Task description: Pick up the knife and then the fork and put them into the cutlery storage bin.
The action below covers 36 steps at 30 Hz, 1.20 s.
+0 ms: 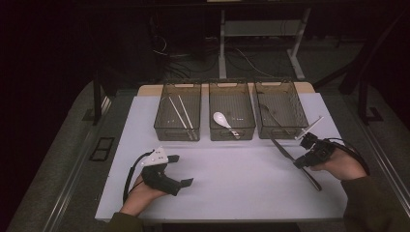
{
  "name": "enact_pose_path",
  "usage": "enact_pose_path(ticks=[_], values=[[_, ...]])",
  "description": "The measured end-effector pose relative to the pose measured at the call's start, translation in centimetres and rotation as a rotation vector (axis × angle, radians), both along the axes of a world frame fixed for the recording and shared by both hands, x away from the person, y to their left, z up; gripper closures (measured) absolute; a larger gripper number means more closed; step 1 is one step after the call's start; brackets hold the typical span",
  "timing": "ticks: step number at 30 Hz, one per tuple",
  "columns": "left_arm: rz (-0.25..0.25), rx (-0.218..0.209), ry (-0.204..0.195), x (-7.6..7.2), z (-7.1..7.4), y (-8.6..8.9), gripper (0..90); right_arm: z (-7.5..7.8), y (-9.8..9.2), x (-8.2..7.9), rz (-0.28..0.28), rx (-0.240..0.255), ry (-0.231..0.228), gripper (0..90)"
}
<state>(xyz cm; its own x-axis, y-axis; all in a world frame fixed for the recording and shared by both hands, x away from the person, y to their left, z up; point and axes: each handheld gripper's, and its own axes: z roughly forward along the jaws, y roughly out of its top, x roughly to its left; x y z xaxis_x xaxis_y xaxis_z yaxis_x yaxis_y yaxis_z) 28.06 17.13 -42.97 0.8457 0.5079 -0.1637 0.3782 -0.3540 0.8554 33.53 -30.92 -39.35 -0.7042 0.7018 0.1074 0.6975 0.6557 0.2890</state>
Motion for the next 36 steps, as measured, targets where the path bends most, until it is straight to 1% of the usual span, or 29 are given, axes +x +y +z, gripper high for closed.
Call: enact_pose_path(ticks=[3,9,16,28,32,36], values=[[0.002,-0.002,0.001,0.0,0.0,0.0,0.0,0.4,-0.2,0.0,-0.008,0.014,-0.012,80.0],[0.002,0.000,0.001,0.0,0.0,0.0,0.0,1.4,-0.6,0.2,-0.018,0.023,-0.030,79.9],[0.003,0.001,0.000,0.0,0.0,0.0,0.0,2.4,-1.0,0.8,-0.035,0.045,-0.047,79.9],[0.002,0.001,0.001,0.0,0.0,0.0,0.0,4.2,-1.8,2.4,-0.071,0.073,-0.077,79.8],[0.002,0.004,-0.002,0.0,0.0,0.0,0.0,4.8,-1.8,3.1,-0.085,0.078,-0.085,79.8],[0.005,-0.003,-0.001,0.0,0.0,0.0,0.0,5.5,-1.9,4.1,-0.099,0.086,-0.092,79.8]])
